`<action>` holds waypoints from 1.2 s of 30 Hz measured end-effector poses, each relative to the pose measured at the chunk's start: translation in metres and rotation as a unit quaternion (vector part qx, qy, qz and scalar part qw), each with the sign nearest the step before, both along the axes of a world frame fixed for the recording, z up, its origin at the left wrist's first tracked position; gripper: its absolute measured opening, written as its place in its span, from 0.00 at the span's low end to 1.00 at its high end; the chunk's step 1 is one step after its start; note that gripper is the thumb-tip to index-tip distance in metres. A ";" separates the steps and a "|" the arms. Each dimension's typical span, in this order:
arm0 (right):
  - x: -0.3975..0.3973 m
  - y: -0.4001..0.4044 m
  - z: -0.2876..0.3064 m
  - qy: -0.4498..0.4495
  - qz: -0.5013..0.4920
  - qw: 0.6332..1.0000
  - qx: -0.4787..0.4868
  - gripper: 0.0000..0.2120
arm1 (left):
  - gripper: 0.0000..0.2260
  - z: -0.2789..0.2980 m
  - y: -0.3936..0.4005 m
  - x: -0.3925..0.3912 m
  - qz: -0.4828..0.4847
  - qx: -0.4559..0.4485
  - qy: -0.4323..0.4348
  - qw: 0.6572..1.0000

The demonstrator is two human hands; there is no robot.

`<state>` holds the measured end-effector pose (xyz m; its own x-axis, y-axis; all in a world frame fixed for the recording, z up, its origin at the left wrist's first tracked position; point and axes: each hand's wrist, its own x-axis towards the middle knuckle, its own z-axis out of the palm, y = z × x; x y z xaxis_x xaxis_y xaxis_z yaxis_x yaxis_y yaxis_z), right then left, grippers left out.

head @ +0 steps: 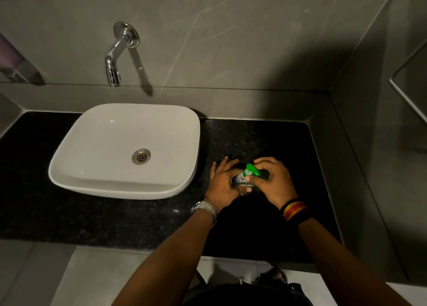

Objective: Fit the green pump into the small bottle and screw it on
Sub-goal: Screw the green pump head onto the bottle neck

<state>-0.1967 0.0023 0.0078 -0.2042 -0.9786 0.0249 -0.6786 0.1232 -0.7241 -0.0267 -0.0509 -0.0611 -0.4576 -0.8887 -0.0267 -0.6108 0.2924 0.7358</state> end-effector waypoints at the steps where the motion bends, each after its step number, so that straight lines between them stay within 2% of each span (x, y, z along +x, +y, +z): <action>1: 0.002 -0.003 0.002 0.011 -0.018 1.000 0.003 0.15 | 0.26 0.001 0.000 0.000 0.000 0.003 0.000 1.000; 3: 0.004 -0.005 0.005 0.023 -0.037 0.999 0.025 0.19 | 0.25 0.001 -0.001 0.002 -0.005 0.005 0.002 1.000; 6: 0.001 -0.001 0.003 -0.001 0.008 1.000 0.030 0.25 | 0.25 0.001 -0.001 0.002 -0.005 -0.001 0.005 1.000; 8: -0.003 0.000 0.002 0.006 0.047 0.999 0.018 0.21 | 0.26 0.002 0.000 0.001 0.000 0.001 0.003 1.000; 11: -0.002 -0.003 0.002 0.025 0.028 0.999 -0.011 0.13 | 0.27 0.002 0.001 0.001 -0.002 0.000 -0.003 1.000; 15: 0.004 -0.007 0.007 0.040 -0.023 0.999 0.022 0.20 | 0.24 0.001 0.001 0.002 -0.001 0.003 0.008 1.000; 18: -0.002 -0.004 0.002 -0.012 0.004 0.999 0.042 0.24 | 0.24 0.003 0.002 0.001 0.002 0.007 0.007 1.000; 21: -0.005 -0.002 0.000 -0.048 0.045 0.997 0.047 0.19 | 0.25 0.005 0.003 0.000 0.008 0.012 0.003 1.000; 23: -0.004 -0.004 0.000 -0.041 0.021 0.998 0.037 0.14 | 0.25 0.007 0.004 0.000 0.008 0.013 0.001 1.000; 26: 0.000 -0.008 0.003 -0.018 -0.026 0.999 0.043 0.20 | 0.25 0.009 0.003 0.000 0.010 0.016 -0.001 1.000; 29: -0.002 -0.005 0.001 -0.071 0.004 0.996 0.049 0.23 | 0.25 0.010 0.003 0.000 0.008 0.018 0.000 1.000; 32: -0.007 -0.002 -0.001 -0.097 0.040 0.993 0.059 0.19 | 0.25 0.012 0.005 0.000 0.014 0.012 -0.001 1.000; 34: -0.006 -0.003 -0.002 -0.097 0.018 0.994 0.053 0.15 | 0.25 0.013 0.006 0.000 0.013 0.011 -0.003 1.000; 36: -0.003 -0.005 -0.001 -0.084 -0.021 0.996 0.038 0.16 | 0.25 0.015 0.006 0.000 0.012 0.012 -0.004 1.000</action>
